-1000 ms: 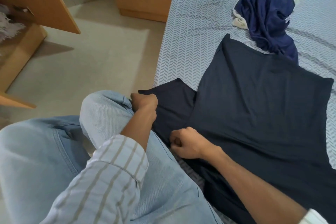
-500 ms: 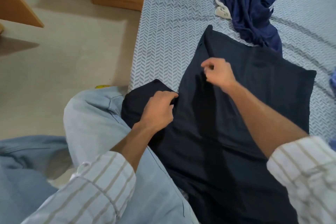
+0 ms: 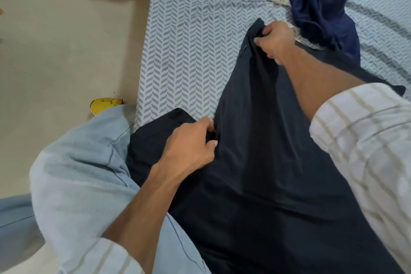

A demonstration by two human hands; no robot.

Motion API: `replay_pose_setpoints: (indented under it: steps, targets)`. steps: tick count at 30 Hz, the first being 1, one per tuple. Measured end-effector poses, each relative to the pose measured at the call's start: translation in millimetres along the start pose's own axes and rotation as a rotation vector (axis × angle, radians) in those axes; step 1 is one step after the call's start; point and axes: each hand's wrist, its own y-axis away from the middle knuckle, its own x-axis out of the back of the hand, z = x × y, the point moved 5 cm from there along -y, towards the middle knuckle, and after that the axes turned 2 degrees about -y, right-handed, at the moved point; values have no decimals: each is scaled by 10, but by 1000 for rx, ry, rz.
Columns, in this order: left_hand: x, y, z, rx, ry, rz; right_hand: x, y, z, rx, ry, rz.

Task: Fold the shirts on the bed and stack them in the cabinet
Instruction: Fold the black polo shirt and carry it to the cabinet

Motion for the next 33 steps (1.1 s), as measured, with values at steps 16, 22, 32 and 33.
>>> replay_pose_setpoints:
  steps: [16,22,32,33]
  targets:
    - [96,23,91,53,-287,229,92,-193,9,15,44,191]
    - [47,-30,49,53,-285,214,-14,-328,-147,53,142,120]
    - [14,-66,-10,103,-257,379,-88,-540,-349,128,6,186]
    - [9,-71,-16,111,-269,399,-117,-553,-337,109,-4,185]
